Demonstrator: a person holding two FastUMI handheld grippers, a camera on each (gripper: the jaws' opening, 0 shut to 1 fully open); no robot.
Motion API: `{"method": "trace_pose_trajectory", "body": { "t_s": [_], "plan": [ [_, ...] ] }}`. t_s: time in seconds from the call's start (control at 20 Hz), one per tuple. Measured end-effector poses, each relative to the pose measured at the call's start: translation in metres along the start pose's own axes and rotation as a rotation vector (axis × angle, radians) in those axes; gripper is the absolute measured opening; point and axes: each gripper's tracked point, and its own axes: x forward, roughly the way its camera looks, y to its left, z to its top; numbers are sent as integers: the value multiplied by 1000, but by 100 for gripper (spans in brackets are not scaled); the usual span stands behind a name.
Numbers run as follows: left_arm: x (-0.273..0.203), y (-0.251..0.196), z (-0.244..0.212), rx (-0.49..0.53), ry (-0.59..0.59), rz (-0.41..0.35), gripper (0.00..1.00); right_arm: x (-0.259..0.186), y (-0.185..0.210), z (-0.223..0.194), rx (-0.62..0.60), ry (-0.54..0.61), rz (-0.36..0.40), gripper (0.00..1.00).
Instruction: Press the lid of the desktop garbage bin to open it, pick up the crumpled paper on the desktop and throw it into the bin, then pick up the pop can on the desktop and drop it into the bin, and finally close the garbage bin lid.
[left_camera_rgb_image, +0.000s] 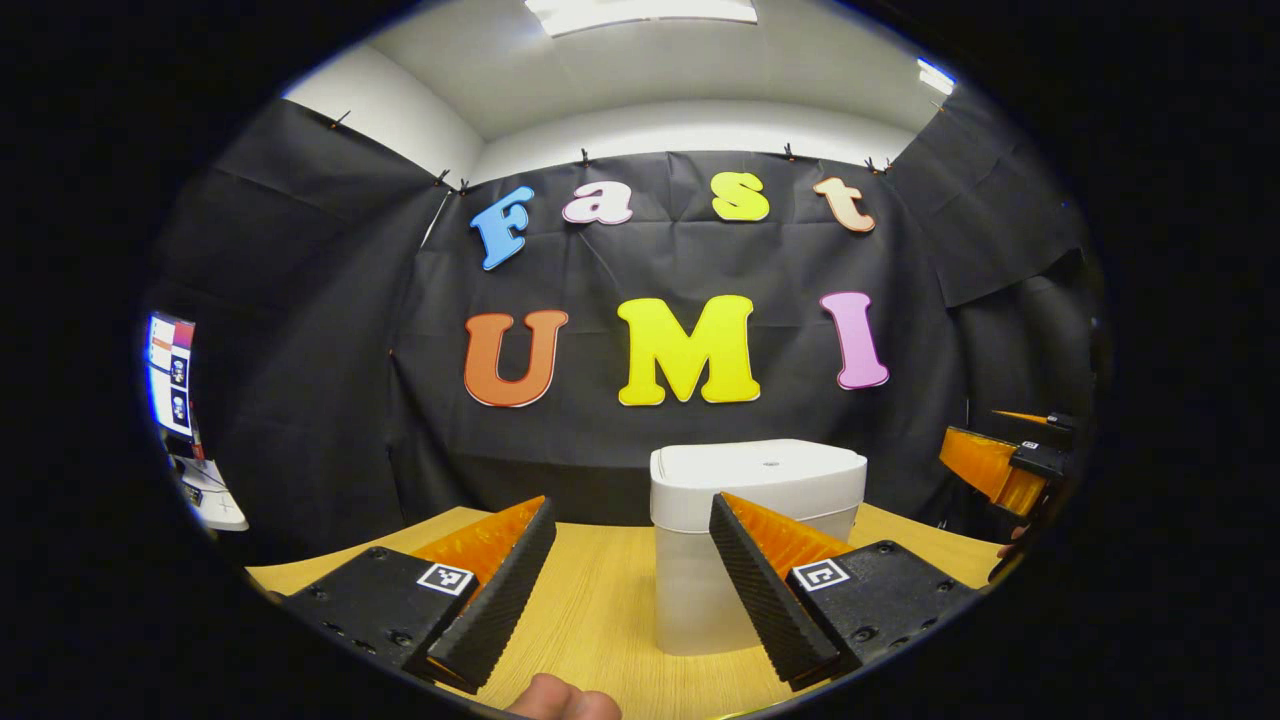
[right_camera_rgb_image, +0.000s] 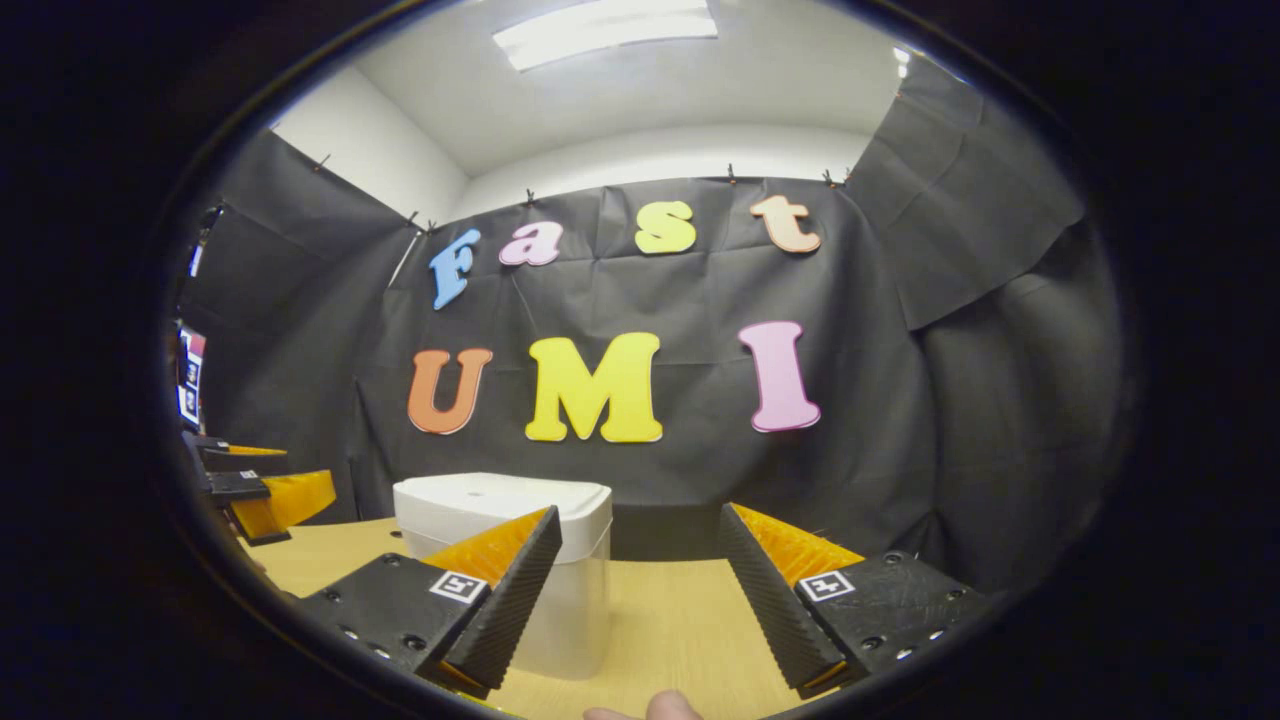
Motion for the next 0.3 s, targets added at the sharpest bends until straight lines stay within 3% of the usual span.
{"method": "trace_pose_trajectory", "body": {
  "t_s": [0.3],
  "plan": [
    [2,-6,2,6,-5,-13,99,-2,-8,1,8,-4,-12,97]
  ]
}}
